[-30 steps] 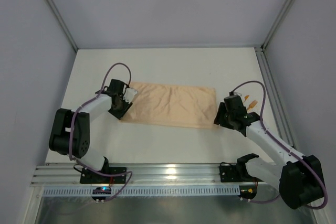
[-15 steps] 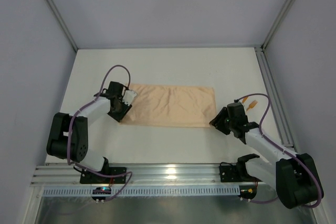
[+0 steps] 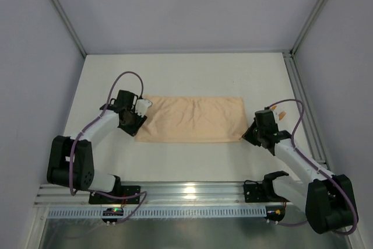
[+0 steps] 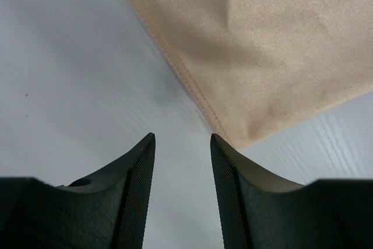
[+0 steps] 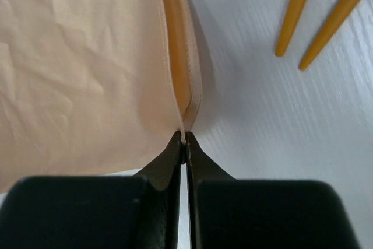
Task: Fold the napkin into a case and place the utensils inside
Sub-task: Pick up the rectangle-folded napkin from the center of the board, then fold the rectangle-folded napkin at the center of the board.
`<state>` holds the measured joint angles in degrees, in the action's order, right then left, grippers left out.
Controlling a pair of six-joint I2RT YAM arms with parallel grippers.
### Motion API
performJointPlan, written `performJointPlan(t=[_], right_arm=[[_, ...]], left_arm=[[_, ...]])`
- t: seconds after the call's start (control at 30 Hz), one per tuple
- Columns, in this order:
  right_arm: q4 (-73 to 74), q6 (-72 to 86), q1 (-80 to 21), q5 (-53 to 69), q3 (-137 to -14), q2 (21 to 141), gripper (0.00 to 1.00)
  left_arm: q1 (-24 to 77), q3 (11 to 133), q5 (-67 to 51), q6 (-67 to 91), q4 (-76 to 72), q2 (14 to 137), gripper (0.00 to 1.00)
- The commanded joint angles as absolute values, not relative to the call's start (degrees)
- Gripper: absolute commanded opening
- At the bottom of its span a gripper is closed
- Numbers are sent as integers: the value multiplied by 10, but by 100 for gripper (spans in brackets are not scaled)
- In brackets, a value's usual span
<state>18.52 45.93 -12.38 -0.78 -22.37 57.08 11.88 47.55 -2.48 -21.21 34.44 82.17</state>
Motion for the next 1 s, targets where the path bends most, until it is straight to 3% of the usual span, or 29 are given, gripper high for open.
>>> performJointPlan(t=[0.0, 0.17, 0.43, 0.7, 0.97], right_arm=[[224, 368, -120, -49, -315, 595, 3], [272, 294, -175, -67, -427, 681, 3], [316, 226, -438, -92, -719, 973, 3], [349, 170, -588, -54, -1031, 1203, 3], [301, 213, -605, 18, -1044, 1258, 3]], left_arm=[[118, 494, -54, -207, 373, 792, 46], [117, 489, -51, -203, 360, 814, 47], [106, 487, -55, -185, 341, 858, 46], [82, 485, -69, -185, 344, 875, 45], [64, 493, -76, -178, 351, 887, 44]])
